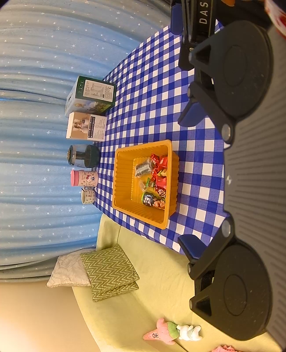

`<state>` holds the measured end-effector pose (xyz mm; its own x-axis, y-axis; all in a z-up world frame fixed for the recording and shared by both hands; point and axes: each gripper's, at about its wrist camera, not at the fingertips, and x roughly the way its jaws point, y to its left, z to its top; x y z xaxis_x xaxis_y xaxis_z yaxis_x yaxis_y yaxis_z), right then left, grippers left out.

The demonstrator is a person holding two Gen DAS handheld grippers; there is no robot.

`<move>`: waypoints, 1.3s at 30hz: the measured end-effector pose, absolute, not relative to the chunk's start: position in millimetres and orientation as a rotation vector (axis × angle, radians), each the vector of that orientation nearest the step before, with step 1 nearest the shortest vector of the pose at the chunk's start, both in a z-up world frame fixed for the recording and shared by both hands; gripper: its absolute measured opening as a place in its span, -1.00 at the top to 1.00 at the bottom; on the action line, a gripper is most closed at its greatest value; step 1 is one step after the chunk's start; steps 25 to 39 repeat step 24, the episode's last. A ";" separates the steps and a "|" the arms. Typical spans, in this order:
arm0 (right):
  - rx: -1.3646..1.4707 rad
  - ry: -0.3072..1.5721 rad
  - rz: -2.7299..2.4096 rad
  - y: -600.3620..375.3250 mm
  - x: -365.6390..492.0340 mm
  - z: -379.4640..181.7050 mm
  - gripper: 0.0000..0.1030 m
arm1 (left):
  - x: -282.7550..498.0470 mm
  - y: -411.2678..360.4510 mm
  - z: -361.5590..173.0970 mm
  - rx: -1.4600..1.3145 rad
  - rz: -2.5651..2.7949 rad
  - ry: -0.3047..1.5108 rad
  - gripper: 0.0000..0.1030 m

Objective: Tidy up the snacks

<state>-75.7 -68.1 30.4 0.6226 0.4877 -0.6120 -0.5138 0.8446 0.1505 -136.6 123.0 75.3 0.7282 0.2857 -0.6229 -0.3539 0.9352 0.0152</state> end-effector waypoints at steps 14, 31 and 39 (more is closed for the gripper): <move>-0.040 0.697 0.573 -68.2 -75.0 27.0 -0.72 | -135.1 118.9 68.5 -0.109 0.346 0.673 -1.00; -0.031 0.697 0.570 -68.1 -76.2 23.7 -0.72 | -134.7 122.5 68.4 -0.135 0.331 0.654 -1.00; -0.031 0.697 0.570 -68.1 -76.2 23.7 -0.72 | -134.7 122.5 68.4 -0.135 0.331 0.654 -1.00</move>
